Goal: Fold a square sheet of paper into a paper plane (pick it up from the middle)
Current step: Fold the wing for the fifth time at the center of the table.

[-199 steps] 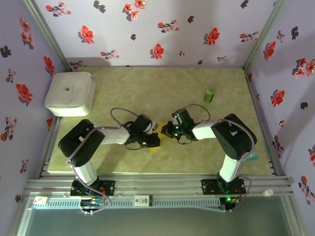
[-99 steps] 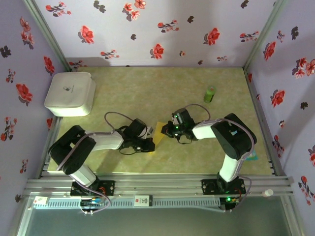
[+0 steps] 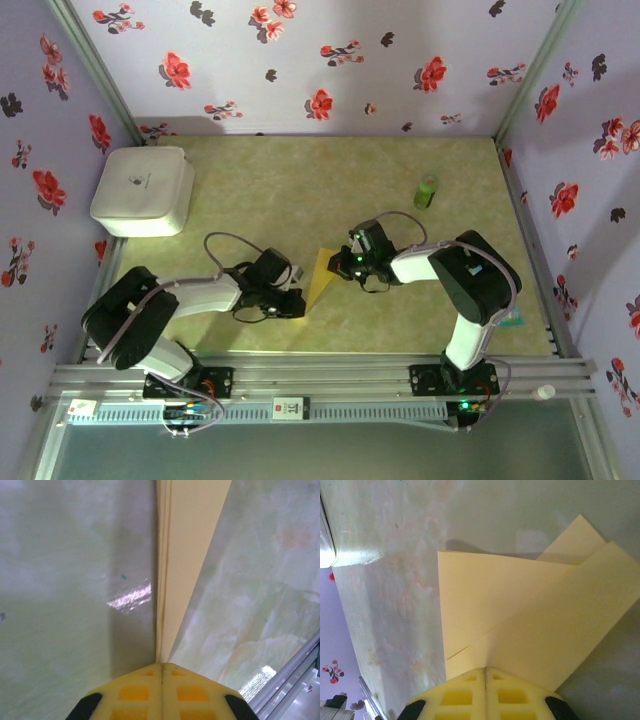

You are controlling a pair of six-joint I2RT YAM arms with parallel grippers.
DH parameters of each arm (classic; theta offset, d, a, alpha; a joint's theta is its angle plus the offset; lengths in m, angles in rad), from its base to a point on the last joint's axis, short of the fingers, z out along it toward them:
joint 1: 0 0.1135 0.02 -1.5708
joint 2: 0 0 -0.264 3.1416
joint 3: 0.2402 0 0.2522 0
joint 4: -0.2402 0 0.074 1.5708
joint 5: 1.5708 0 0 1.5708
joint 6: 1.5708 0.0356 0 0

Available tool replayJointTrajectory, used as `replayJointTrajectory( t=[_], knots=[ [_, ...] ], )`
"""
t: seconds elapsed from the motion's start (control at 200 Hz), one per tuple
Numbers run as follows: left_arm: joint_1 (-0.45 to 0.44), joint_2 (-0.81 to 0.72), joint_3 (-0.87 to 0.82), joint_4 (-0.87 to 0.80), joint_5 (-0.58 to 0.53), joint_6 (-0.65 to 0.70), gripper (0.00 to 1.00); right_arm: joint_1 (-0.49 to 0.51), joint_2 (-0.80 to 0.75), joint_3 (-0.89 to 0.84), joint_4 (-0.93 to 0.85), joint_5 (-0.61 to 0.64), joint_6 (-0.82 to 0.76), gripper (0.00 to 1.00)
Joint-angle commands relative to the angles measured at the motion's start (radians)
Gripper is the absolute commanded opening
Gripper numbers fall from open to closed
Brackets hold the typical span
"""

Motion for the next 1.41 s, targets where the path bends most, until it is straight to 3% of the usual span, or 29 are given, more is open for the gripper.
replayJointTrajectory(
  t=[0.0,0.32,0.56,0.885,1.1,1.4],
  knots=[
    [-0.013,-0.020,-0.039,-0.154,-0.036,0.035,0.00,0.000,0.067,-0.010,-0.096,0.088,-0.028,0.00],
    [0.011,-0.175,-0.014,-0.094,-0.070,-0.033,0.00,0.000,0.067,-0.007,-0.089,0.085,-0.019,0.00],
    [0.036,-0.017,0.168,-0.013,-0.002,-0.041,0.00,0.002,0.061,-0.012,-0.084,0.082,-0.017,0.00],
    [0.037,0.215,0.341,-0.073,-0.034,0.069,0.00,0.001,0.062,-0.014,-0.068,0.075,-0.011,0.00],
    [0.028,0.283,0.296,-0.102,-0.132,0.081,0.00,0.000,0.056,-0.004,-0.073,0.064,-0.021,0.00],
    [0.019,0.258,0.166,-0.063,-0.133,0.074,0.00,-0.015,-0.015,0.064,-0.149,0.042,-0.073,0.02]
  ],
)
